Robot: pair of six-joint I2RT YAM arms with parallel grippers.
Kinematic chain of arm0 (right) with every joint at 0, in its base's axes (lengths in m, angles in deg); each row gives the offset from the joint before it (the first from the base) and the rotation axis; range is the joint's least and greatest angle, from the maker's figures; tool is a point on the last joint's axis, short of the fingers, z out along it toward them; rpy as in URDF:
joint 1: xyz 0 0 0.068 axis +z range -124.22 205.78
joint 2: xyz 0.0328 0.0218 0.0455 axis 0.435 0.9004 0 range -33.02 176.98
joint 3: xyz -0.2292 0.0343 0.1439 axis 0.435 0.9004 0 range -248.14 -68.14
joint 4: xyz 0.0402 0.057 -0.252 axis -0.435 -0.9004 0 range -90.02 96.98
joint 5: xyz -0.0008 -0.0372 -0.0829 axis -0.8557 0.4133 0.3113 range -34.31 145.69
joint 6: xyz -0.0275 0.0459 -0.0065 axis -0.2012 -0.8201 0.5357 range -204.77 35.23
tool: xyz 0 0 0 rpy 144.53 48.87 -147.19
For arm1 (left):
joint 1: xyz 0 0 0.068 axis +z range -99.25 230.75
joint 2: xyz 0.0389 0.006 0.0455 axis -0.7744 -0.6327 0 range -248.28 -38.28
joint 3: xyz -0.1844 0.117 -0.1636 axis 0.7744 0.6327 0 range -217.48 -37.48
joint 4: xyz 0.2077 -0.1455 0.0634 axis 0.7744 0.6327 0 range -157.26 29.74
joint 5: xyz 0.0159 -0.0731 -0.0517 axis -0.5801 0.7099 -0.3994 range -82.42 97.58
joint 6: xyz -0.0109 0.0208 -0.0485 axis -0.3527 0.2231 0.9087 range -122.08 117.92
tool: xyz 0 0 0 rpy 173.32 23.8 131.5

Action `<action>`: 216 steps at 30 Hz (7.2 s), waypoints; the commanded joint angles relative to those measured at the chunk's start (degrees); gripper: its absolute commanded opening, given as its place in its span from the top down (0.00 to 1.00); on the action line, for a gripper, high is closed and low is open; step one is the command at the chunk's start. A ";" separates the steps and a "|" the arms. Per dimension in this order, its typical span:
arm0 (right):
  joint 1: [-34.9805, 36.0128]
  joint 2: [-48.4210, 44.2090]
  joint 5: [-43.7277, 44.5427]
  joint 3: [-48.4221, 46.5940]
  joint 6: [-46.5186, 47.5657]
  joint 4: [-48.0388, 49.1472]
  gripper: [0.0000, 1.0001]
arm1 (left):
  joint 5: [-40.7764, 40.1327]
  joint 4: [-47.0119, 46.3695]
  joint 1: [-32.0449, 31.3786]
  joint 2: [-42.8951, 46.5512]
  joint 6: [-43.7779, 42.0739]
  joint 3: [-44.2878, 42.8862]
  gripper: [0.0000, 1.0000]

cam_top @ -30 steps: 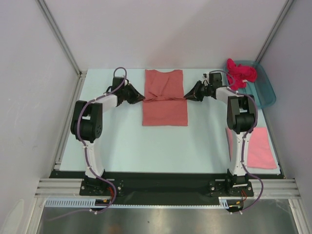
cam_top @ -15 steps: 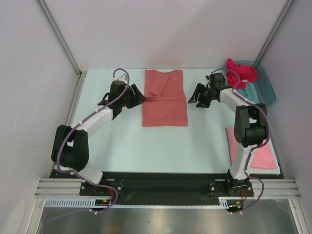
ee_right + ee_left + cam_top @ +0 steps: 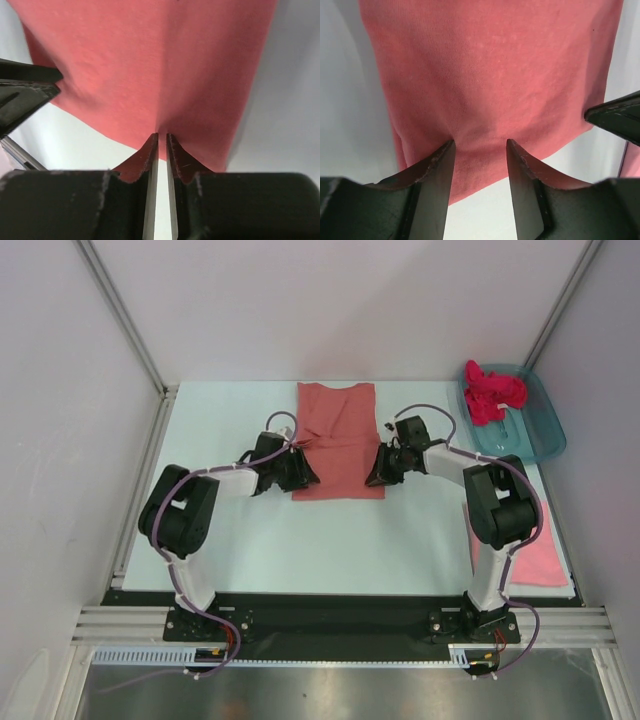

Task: Fold and stack the t-shirts
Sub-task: Fold the tshirt

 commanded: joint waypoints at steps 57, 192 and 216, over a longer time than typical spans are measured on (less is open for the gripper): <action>-11.82 17.97 -12.92 -16.71 -0.93 19.60 0.45 | 0.33 2.49 9.56 -11.74 -13.99 -19.46 0.38; -10.16 1.47 -16.80 -6.70 -7.79 17.06 0.68 | 5.54 -10.35 2.01 7.39 -2.47 -1.91 0.51; -8.57 -3.90 -17.59 22.84 -7.88 30.78 0.70 | 2.97 -17.57 -0.20 8.54 -4.14 14.72 0.52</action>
